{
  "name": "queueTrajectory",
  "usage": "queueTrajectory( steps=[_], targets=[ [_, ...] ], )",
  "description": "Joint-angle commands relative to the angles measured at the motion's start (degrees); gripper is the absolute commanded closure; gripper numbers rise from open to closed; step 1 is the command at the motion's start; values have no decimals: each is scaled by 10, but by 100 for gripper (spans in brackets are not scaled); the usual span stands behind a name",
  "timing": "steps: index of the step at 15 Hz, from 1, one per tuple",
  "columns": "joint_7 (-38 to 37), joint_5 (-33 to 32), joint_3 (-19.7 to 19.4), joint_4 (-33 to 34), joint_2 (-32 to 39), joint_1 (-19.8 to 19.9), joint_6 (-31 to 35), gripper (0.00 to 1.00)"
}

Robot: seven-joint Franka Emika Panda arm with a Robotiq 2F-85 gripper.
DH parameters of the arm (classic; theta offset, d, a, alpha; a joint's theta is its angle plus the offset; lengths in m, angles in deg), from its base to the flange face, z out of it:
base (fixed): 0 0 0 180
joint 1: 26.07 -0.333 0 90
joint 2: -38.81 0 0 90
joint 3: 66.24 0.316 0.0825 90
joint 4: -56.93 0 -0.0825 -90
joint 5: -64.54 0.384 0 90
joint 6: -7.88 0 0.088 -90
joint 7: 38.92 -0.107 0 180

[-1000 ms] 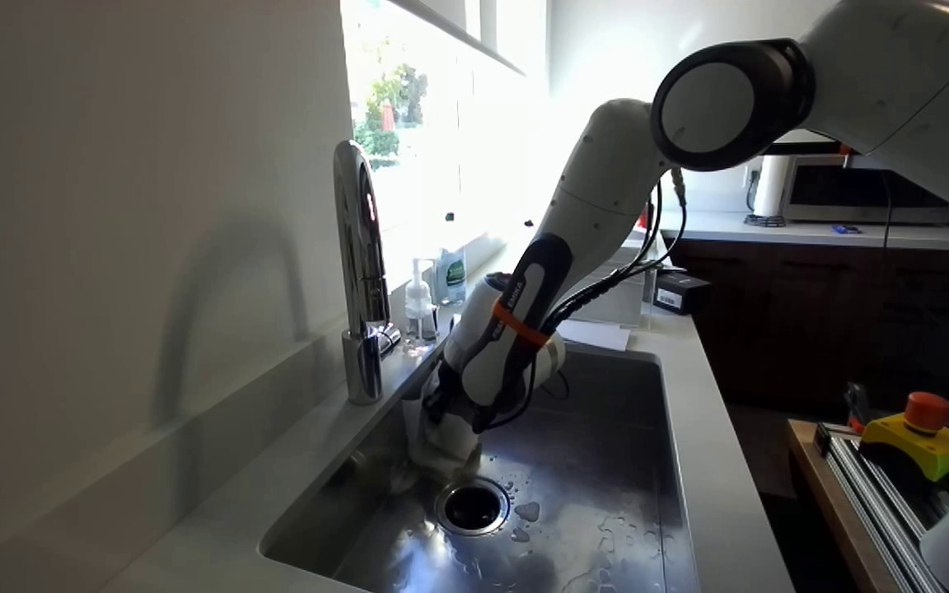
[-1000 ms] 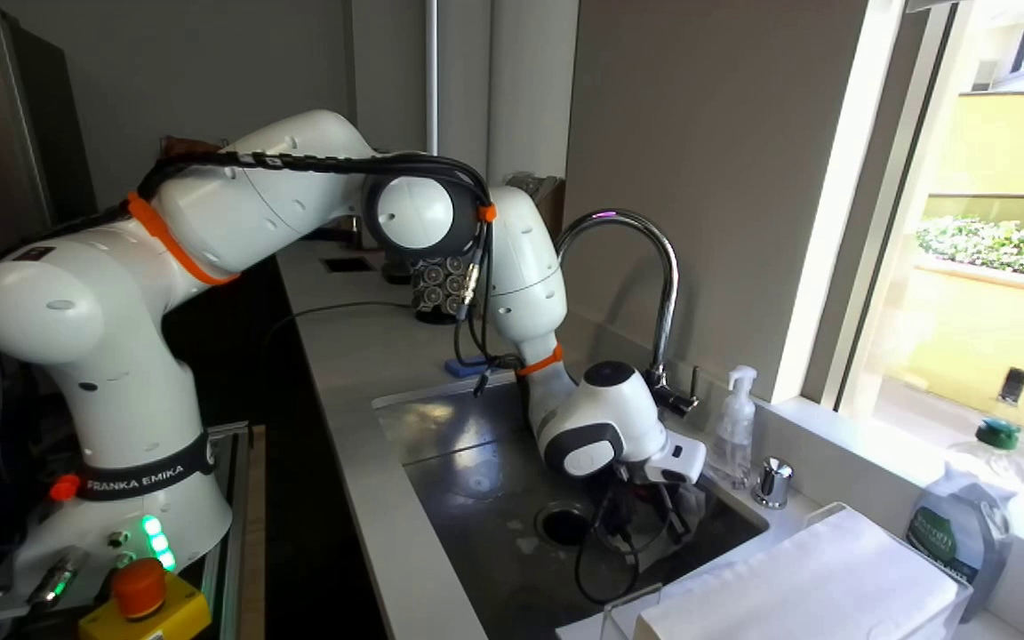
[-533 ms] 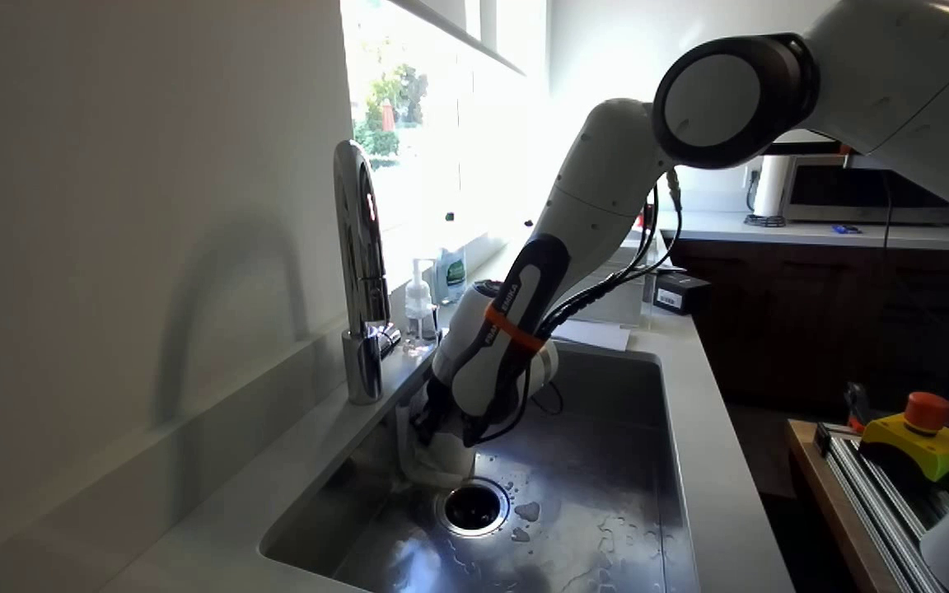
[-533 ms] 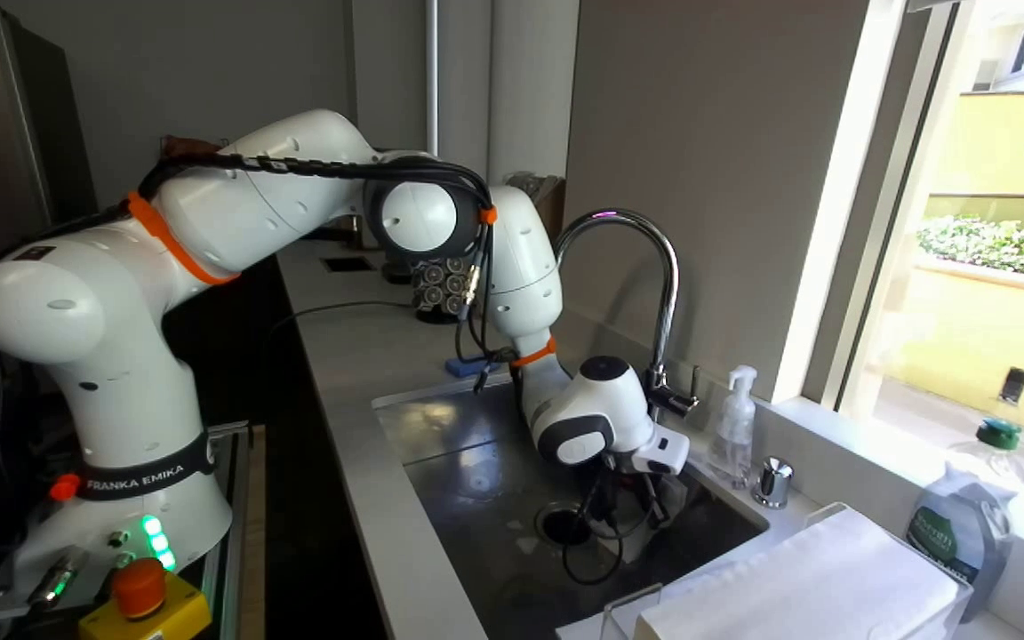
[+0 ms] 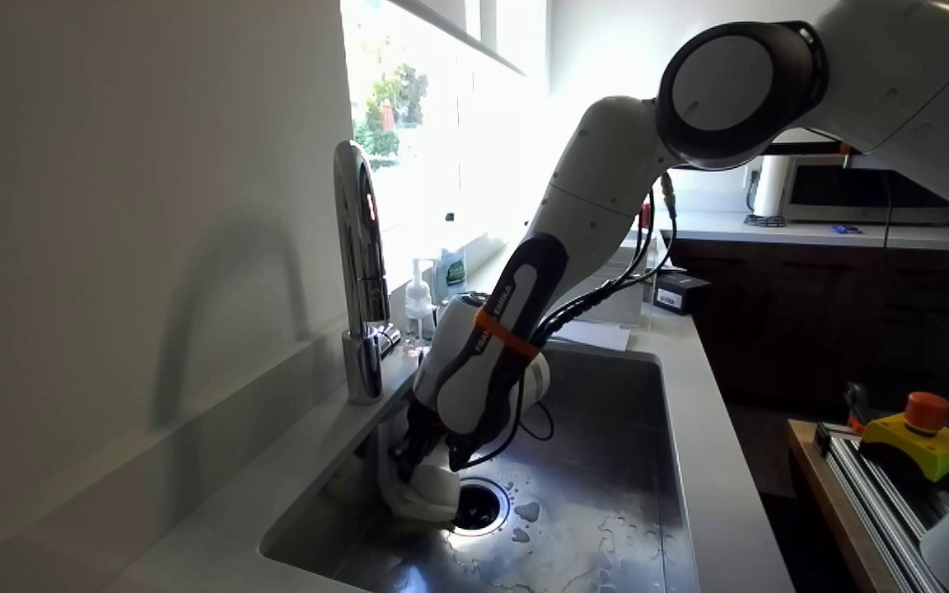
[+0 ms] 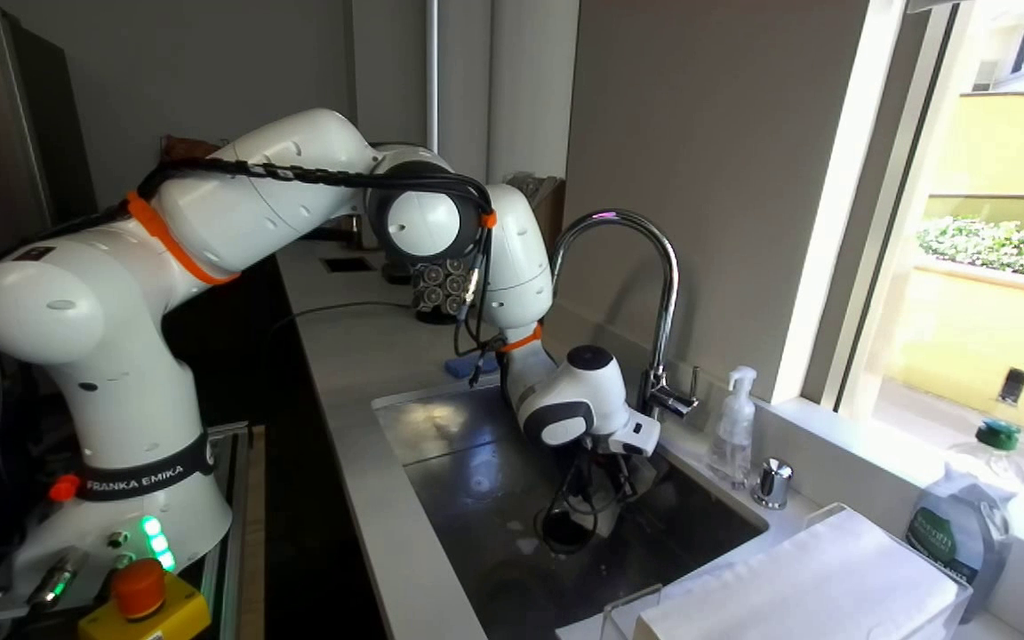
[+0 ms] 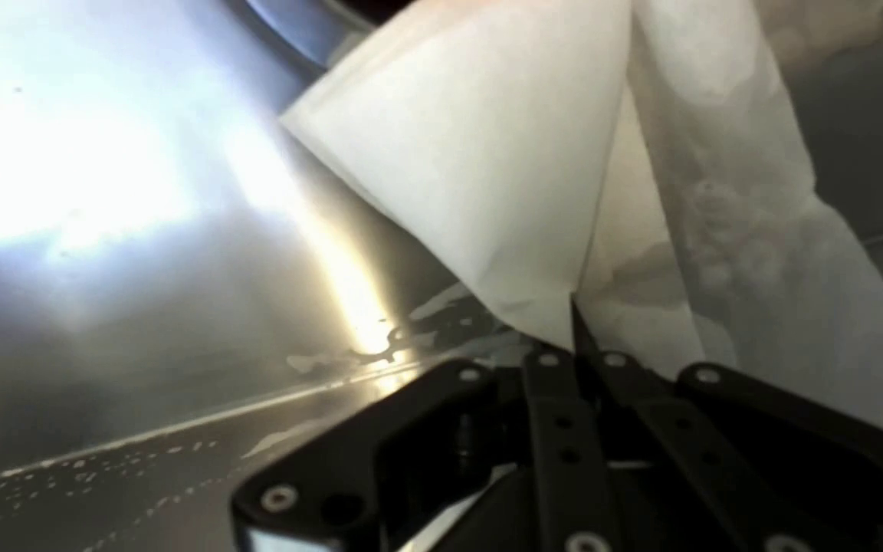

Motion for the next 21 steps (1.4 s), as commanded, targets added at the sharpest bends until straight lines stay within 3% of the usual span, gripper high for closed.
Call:
queueTrajectory(
  steps=[1, 4, 15, 21],
  targets=[
    [11, -4, 26, -24, -16, 12, -22, 100],
    [13, -4, 25, -28, -15, 6, -20, 100],
    [-13, 10, -89, 31, -5, -11, 3, 100],
    [-11, 6, -77, 19, -6, -12, -9, 100]
  ],
)
